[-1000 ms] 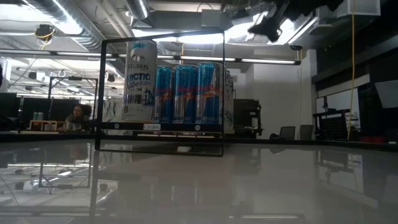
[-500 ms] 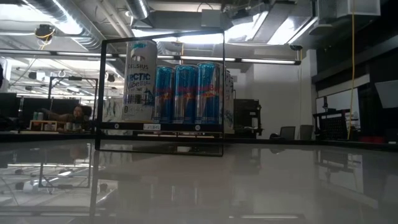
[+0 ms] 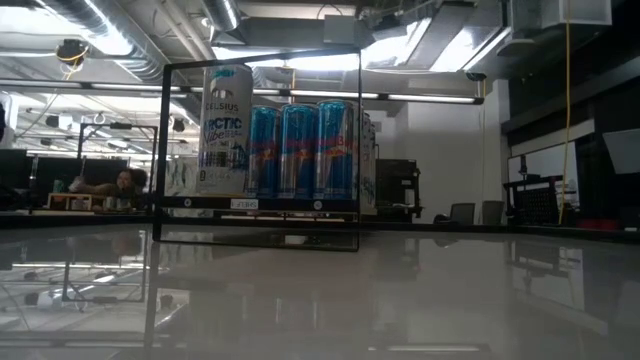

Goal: Place canned beverage on shelf
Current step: Move the middle left blue soda can to the top right of the shelf

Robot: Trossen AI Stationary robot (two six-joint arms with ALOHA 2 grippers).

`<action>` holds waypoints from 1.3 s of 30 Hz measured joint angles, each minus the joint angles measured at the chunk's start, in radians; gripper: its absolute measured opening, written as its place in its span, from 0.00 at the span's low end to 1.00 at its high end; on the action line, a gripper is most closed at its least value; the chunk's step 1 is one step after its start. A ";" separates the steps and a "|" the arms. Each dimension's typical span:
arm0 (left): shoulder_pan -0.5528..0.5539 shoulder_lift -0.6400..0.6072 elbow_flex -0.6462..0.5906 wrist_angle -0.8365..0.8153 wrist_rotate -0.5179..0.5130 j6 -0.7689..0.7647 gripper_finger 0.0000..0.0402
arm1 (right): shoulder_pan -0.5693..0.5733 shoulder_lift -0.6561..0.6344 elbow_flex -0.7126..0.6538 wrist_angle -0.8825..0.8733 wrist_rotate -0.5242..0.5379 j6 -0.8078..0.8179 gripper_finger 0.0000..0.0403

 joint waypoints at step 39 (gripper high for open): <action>0.012 0.081 -0.001 0.109 0.103 0.047 0.62 | 0.156 0.082 0.027 0.241 0.121 -0.079 0.96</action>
